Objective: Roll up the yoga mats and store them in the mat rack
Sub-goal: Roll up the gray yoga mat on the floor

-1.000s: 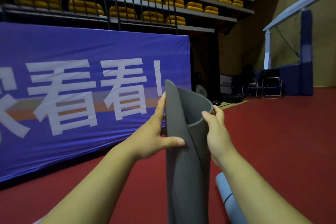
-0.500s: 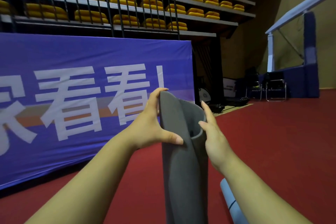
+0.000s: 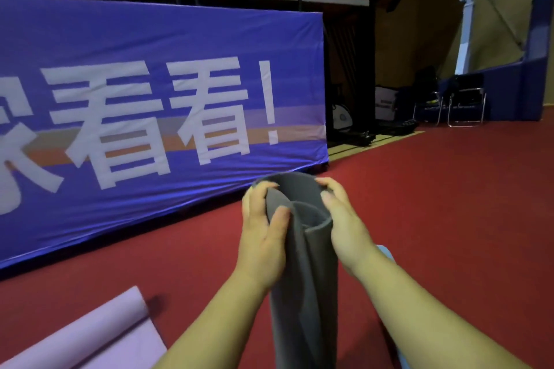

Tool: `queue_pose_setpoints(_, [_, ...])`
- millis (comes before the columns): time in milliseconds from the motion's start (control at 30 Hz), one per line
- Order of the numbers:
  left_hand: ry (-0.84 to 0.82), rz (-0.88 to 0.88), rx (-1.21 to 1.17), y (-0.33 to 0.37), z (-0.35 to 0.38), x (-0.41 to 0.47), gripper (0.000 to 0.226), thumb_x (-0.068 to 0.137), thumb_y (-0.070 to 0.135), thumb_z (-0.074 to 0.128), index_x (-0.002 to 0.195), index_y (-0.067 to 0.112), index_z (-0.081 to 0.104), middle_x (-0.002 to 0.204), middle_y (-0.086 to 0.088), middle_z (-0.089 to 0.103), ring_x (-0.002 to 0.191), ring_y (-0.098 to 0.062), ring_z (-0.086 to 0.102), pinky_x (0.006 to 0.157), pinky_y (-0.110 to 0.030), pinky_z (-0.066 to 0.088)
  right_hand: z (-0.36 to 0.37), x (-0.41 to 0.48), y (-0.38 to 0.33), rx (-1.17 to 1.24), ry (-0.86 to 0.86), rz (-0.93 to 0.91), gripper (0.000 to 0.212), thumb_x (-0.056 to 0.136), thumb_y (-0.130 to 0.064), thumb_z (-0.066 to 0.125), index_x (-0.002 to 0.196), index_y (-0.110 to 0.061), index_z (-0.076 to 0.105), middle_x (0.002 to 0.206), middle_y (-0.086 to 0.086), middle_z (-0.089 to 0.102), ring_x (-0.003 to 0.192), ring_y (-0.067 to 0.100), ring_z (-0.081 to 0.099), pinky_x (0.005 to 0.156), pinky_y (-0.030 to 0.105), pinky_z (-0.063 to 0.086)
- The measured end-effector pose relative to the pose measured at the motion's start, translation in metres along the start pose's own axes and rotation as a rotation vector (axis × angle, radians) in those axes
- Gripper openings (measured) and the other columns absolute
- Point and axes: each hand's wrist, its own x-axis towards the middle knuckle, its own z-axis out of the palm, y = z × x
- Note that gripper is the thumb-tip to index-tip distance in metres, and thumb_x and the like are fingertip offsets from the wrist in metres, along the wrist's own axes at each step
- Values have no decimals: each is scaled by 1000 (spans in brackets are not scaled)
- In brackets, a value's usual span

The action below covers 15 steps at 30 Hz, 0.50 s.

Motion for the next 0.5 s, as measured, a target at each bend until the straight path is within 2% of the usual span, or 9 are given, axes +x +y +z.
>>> queue_pose_setpoints(100, [35, -48, 45, -26, 12, -35, 36, 99, 65, 32, 127, 48, 45, 139, -9, 44, 132, -1, 40, 112, -19, 29, 0, -16, 38, 42, 28, 66, 23, 106, -16, 43, 125, -21, 54, 122, 8, 67, 101, 13, 68, 87, 25, 53])
queue_pose_setpoints(167, [89, -48, 56, -36, 16, -41, 40, 100, 61, 31, 131, 40, 45, 140, -12, 44, 132, 1, 39, 109, -10, 26, 0, -16, 49, 56, 34, 69, 23, 106, -18, 42, 125, -22, 55, 126, 12, 66, 106, 17, 67, 93, 30, 53])
queue_pose_setpoints(267, [110, -43, 89, -45, 19, -38, 39, 97, 44, 36, 133, 31, 43, 139, -9, 43, 129, 10, 37, 107, -7, 23, 1, -9, 56, 54, 21, 73, 30, 93, -30, 44, 121, -26, 56, 125, 8, 66, 110, 21, 65, 98, 36, 50])
queue_pose_setpoints(400, [137, -44, 65, -48, 20, -37, 37, 96, 42, 36, 131, 31, 43, 136, -7, 45, 127, 6, 40, 106, -9, 26, -2, -2, 63, 52, -27, 67, 32, 92, -29, 42, 122, -23, 53, 114, -6, 71, 106, 16, 67, 91, 29, 52])
queue_pose_setpoints(500, [125, -67, 47, -47, 19, -45, 34, 98, 44, 36, 125, 30, 51, 133, -9, 49, 125, 3, 44, 105, -10, 28, -8, -4, 66, 47, -42, 73, 35, 92, -28, 42, 124, -20, 53, 110, -10, 72, 104, 13, 67, 89, 26, 52])
